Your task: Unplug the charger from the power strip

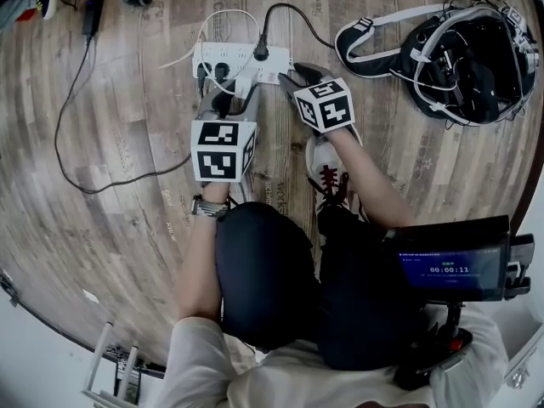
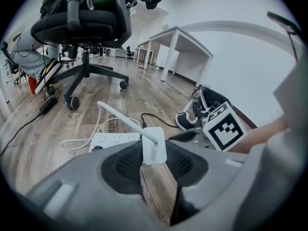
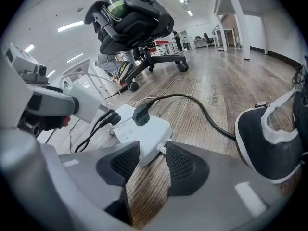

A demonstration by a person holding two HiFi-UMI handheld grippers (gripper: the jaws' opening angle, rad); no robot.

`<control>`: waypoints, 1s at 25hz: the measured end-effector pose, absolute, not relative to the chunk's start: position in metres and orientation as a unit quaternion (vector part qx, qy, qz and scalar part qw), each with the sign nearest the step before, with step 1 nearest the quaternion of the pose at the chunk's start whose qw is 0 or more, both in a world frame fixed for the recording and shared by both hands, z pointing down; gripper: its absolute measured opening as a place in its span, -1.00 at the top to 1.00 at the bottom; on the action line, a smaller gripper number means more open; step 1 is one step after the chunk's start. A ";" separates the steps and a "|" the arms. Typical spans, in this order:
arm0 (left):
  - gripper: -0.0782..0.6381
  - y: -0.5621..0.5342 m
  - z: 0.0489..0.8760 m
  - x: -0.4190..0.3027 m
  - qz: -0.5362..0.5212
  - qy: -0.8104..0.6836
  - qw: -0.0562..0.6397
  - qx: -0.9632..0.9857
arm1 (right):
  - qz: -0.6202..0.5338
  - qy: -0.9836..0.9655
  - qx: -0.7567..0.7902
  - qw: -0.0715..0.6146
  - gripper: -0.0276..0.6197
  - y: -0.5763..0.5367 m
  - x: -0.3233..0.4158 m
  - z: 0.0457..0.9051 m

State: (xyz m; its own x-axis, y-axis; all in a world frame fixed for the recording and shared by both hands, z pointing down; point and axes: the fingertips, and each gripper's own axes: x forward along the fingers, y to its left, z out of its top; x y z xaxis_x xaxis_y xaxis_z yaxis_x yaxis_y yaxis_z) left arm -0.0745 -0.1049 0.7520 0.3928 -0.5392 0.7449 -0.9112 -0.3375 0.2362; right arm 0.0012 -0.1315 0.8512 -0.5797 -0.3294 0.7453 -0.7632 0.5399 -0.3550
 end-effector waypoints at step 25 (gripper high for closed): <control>0.37 -0.067 0.808 -0.069 0.316 -0.410 0.409 0.751 | 0.338 -0.825 0.339 0.299 0.38 -0.132 0.003 0.850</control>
